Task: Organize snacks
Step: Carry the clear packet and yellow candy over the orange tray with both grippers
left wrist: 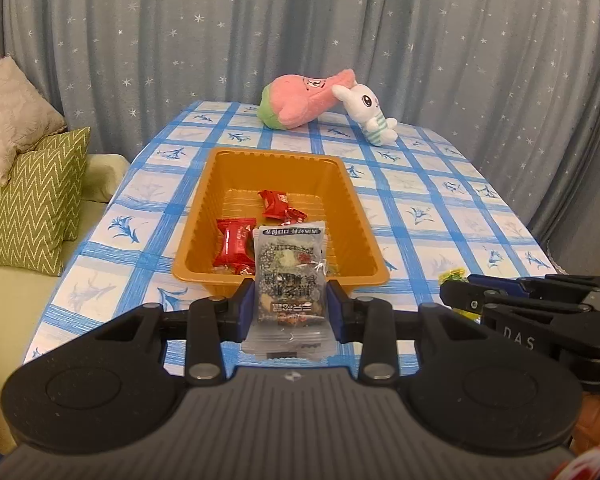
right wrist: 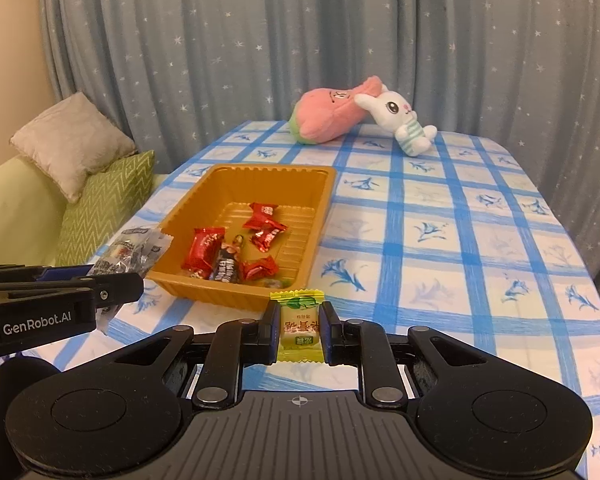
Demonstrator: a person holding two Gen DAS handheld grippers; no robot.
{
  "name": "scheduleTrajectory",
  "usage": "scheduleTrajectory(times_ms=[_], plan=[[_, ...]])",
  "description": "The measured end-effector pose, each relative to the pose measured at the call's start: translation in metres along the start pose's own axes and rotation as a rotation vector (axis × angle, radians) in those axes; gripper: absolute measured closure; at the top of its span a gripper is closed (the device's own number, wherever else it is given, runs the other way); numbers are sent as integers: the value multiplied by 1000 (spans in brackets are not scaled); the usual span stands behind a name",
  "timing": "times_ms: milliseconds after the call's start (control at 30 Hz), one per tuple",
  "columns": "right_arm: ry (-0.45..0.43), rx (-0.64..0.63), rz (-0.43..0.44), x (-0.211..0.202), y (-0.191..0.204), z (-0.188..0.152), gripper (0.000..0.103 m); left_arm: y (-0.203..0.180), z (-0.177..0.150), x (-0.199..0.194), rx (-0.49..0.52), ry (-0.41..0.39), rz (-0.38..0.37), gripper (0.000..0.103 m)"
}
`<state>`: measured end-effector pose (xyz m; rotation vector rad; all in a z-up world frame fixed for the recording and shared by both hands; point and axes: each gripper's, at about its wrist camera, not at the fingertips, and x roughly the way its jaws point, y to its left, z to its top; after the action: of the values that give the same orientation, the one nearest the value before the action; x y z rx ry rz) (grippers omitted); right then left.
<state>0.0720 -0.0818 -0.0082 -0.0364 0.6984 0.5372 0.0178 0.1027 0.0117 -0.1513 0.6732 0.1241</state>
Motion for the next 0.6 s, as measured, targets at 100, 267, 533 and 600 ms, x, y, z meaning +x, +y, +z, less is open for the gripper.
scheduleTrajectory(times_ms=[100, 267, 533, 600], plan=[[0, -4, 6, 4, 5, 2, 83, 3, 2, 2, -2, 1, 0, 69], [2, -6, 16, 11, 10, 8, 83, 9, 8, 6, -1, 4, -5, 69], [12, -10, 32, 31, 16, 23, 83, 16, 28, 23, 8, 8, -12, 69], [14, -11, 37, 37, 17, 28, 83, 18, 35, 29, 6, 11, -11, 69]])
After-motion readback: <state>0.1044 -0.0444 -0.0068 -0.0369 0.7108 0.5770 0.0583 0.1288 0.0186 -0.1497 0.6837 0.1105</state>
